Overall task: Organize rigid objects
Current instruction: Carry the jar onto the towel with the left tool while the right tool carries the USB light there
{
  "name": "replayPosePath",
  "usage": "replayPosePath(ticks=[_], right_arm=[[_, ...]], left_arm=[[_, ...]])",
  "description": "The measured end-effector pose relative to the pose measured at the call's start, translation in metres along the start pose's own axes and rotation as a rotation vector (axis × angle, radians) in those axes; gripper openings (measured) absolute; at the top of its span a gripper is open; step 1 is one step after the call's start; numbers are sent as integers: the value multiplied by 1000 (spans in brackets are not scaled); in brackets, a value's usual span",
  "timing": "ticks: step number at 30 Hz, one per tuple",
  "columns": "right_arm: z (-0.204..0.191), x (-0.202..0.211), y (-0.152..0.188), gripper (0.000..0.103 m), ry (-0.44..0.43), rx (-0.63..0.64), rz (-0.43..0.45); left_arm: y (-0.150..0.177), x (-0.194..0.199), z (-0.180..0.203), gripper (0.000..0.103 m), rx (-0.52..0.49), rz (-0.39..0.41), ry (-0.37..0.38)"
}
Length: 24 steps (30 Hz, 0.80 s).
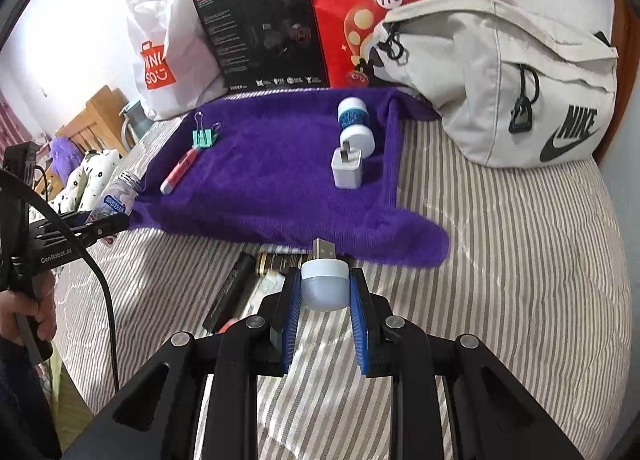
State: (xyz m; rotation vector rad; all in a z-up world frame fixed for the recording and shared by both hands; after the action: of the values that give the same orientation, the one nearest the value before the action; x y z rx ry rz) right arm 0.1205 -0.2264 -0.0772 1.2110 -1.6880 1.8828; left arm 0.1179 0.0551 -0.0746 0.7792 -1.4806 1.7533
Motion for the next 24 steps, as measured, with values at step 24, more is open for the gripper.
replayPosePath(ticks=[24], right_arm=[[16, -105, -56, 24, 4, 64, -161]], left_arm=[[-56, -58, -10, 39, 9, -42, 5]])
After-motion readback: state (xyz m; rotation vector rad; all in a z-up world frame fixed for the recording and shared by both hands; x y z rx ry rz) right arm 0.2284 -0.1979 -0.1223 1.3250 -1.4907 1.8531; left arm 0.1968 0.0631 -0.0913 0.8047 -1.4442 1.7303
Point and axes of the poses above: each gripper's, at about its wrist camera, not at the fingertips, and x roughly against the way its jaws point, z to its right, y to its underside, the point moved 1 cm from there along -x, roughly the way its jaws point, and after that the axes turned 8 degrees about x, right-handed, at the moved point
